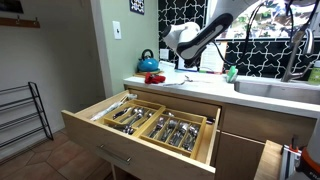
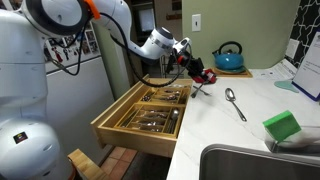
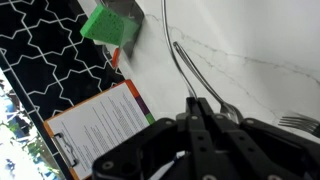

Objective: Remove a fork from the drawer middle compartment and put it on the counter top

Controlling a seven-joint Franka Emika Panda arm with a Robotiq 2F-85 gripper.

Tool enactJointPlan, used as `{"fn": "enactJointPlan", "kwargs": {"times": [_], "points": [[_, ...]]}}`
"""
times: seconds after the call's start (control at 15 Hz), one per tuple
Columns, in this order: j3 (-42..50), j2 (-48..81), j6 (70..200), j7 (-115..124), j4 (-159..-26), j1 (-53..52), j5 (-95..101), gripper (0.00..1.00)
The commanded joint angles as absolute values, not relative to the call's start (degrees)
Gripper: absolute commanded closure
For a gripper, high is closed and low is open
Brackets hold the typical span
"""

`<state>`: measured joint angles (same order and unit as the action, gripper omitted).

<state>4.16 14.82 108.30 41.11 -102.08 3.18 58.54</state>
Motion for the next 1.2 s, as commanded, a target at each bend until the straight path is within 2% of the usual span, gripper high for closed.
{"fn": "enactJointPlan", "kwargs": {"times": [0.0, 0.13, 0.2, 0.4, 0.47, 1.13], "points": [[4.9, 22.5, 111.2, 37.7, -96.1, 2.1, 66.9, 0.99], [5.5, 24.1, 114.0, 39.9, -95.0, 1.7, 73.5, 0.99], [4.5, 22.1, 112.1, 39.5, -97.0, 2.3, 68.9, 0.95], [4.7, 24.0, 113.1, 39.7, -95.3, 2.2, 72.1, 0.95], [4.7, 24.0, 113.1, 39.7, -95.1, 2.2, 72.2, 0.99], [5.4, 32.0, 113.3, 40.8, -94.6, 1.6, 76.7, 0.99]]}}
